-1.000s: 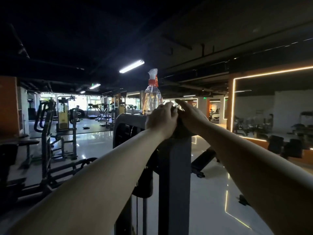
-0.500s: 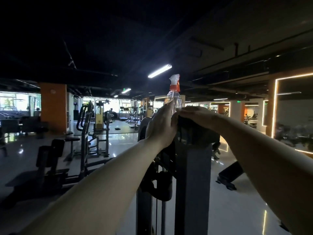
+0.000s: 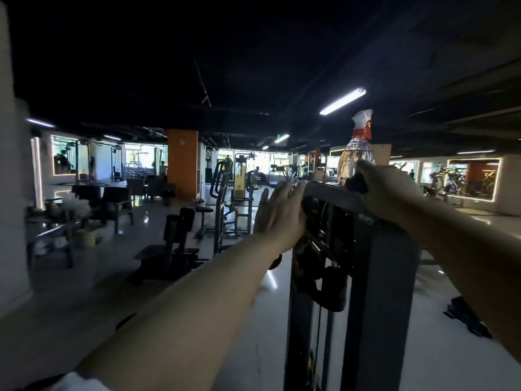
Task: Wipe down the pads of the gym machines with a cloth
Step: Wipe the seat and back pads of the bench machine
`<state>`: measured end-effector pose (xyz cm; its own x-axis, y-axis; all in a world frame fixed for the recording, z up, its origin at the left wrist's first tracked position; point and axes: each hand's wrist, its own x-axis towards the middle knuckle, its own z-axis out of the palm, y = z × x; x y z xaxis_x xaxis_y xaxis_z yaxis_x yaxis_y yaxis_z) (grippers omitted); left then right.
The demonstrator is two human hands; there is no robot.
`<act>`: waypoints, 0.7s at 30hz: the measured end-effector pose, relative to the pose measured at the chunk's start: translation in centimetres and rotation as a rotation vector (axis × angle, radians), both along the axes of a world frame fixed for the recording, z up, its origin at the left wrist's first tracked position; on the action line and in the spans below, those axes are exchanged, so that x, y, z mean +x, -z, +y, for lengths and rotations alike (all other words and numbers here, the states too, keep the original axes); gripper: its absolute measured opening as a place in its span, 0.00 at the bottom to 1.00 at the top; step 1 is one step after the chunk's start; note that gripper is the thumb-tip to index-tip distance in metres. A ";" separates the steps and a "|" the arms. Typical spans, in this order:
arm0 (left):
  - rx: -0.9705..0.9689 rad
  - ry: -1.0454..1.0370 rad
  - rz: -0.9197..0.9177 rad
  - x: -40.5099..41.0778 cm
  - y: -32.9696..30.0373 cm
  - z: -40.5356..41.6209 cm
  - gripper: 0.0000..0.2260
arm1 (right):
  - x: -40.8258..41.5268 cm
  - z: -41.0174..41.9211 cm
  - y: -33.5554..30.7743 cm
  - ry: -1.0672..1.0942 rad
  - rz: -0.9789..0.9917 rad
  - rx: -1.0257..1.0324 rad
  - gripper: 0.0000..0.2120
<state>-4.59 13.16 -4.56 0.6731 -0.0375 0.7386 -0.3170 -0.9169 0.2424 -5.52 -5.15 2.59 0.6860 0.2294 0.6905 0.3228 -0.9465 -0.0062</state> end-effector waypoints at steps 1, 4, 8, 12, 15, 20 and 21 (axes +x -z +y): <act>0.008 -0.011 -0.025 -0.8 -0.2 0.8 0.30 | -0.2 0.6 0.2 -0.032 -0.030 0.048 0.15; 0.026 -0.052 -0.064 -3.5 -0.3 3.7 0.29 | -1.7 4.4 1.1 -0.157 -0.111 0.169 0.14; 0.076 -0.119 -0.062 -7.7 0.5 10.2 0.32 | -5.3 12.5 2.5 -0.355 -0.157 0.310 0.13; 0.043 -0.204 -0.017 -13.2 3.0 19.2 0.33 | -9.8 22.2 5.1 -0.476 -0.085 0.465 0.13; 0.084 -0.228 0.033 -18.1 5.6 26.9 0.31 | -13.5 29.6 8.5 -0.540 0.010 0.536 0.14; 0.212 -0.327 0.098 -25.4 10.1 39.9 0.25 | -17.6 41.8 13.6 -0.584 0.149 0.542 0.14; 0.220 -0.345 0.116 -26.6 10.6 42.3 0.24 | -18.3 44.2 14.1 -0.586 0.179 0.533 0.13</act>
<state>-31.17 55.45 -15.17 0.7522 0.0560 0.6566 0.0351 -0.9984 0.0450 -23.82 39.06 -11.48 0.6670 0.2568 0.6994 0.7164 -0.4788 -0.5074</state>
